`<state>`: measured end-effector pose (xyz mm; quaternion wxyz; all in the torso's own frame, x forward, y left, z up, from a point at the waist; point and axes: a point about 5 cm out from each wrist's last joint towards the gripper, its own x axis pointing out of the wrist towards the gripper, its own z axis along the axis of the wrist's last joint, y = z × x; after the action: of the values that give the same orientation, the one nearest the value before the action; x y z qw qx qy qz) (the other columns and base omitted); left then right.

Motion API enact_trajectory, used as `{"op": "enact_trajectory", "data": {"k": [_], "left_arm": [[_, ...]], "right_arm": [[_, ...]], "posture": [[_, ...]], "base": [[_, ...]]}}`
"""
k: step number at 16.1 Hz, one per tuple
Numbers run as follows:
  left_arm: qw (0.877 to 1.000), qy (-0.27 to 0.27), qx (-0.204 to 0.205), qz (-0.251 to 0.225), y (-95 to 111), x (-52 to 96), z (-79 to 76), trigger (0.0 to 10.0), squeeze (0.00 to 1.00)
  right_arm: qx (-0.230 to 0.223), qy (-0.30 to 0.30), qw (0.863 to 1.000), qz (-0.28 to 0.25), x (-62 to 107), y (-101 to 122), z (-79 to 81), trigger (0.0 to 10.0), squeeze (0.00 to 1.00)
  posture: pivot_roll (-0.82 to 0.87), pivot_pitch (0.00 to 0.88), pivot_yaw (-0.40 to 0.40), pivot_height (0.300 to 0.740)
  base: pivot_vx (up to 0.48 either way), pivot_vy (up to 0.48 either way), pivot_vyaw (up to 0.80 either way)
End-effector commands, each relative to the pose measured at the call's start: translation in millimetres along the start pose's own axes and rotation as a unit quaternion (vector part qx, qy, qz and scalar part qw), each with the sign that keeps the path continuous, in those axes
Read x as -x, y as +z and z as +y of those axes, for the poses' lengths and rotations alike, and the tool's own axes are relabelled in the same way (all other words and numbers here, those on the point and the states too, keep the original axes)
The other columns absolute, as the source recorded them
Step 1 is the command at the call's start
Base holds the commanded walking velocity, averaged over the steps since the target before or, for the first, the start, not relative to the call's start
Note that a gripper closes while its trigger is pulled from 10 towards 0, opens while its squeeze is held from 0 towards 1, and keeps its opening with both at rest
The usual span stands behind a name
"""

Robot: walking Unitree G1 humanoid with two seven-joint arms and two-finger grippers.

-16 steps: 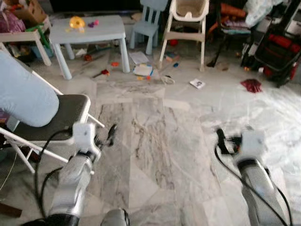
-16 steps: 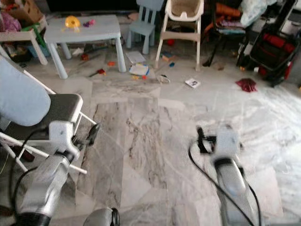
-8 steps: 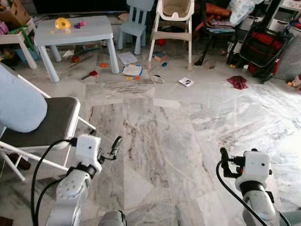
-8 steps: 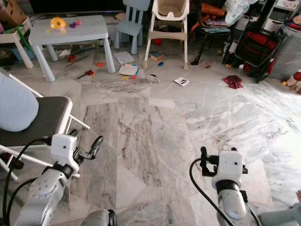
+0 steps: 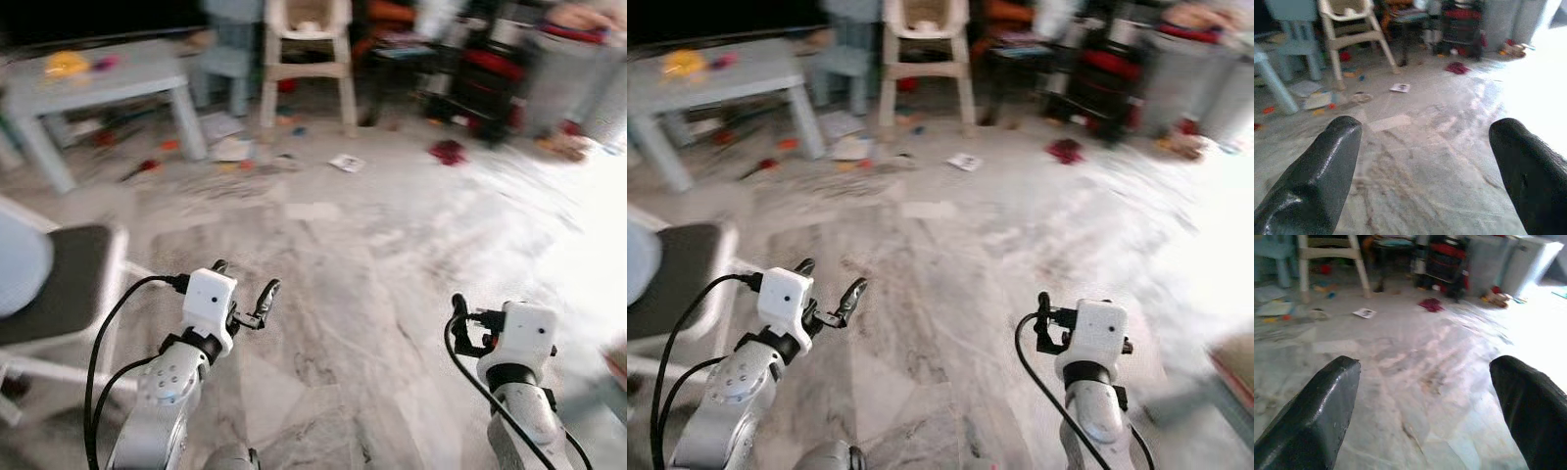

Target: Move the pillow to the sofa

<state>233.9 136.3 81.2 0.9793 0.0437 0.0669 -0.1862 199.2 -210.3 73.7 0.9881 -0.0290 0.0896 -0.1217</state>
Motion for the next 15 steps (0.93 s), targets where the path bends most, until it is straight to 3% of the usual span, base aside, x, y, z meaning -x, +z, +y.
{"op": "enact_trajectory", "data": {"k": [1,3,7,10,12,15], "left_arm": [[1.000,-0.011,0.001,0.006,1,-2.5,-2.1,10.0,0.00],[0.999,-0.026,0.039,-0.015,8,-13.2,-10.6,10.0,0.00],[0.997,-0.018,0.063,-0.028,17,-23.0,-22.6,10.0,0.00],[0.999,0.002,0.033,-0.014,15,-15.1,-11.1,10.0,0.00],[0.999,0.014,0.036,-0.002,10,-9.0,-2.7,10.0,0.00],[0.998,0.020,0.051,-0.001,14,-15.1,0.6,10.0,0.00]], "right_arm": [[-0.004,-0.008,1.000,-0.010,-1.8,8,-2.5,10.0,0.00],[0.004,-0.005,1.000,-0.008,-3.3,7,-6.6,10.0,0.00],[0.004,-0.019,1.000,-0.011,-14.0,12,-11.6,10.0,0.00],[-0.004,-0.019,1.000,-0.005,-10.7,11,-9.9,10.0,0.00],[-0.025,-0.019,0.999,0.003,-7.8,9,-8.8,10.0,0.00],[-0.022,-0.018,1.000,0.003,-8.4,10,-7.8,10.0,0.00]], "posture": [[-0.05,0.000,0.006,0.740],[-0.07,0.000,0.005,0.740],[-0.07,0.000,0.002,0.740],[-0.06,0.000,-0.003,0.740],[-0.05,0.000,-0.006,0.740],[-0.05,0.000,-0.006,0.740]], "base": [[0.000,0.000,-0.80],[0.000,0.000,-0.80],[0.000,0.000,-0.80],[0.000,0.000,-0.80],[0.000,0.000,-0.80],[0.000,0.000,-0.80]]}}
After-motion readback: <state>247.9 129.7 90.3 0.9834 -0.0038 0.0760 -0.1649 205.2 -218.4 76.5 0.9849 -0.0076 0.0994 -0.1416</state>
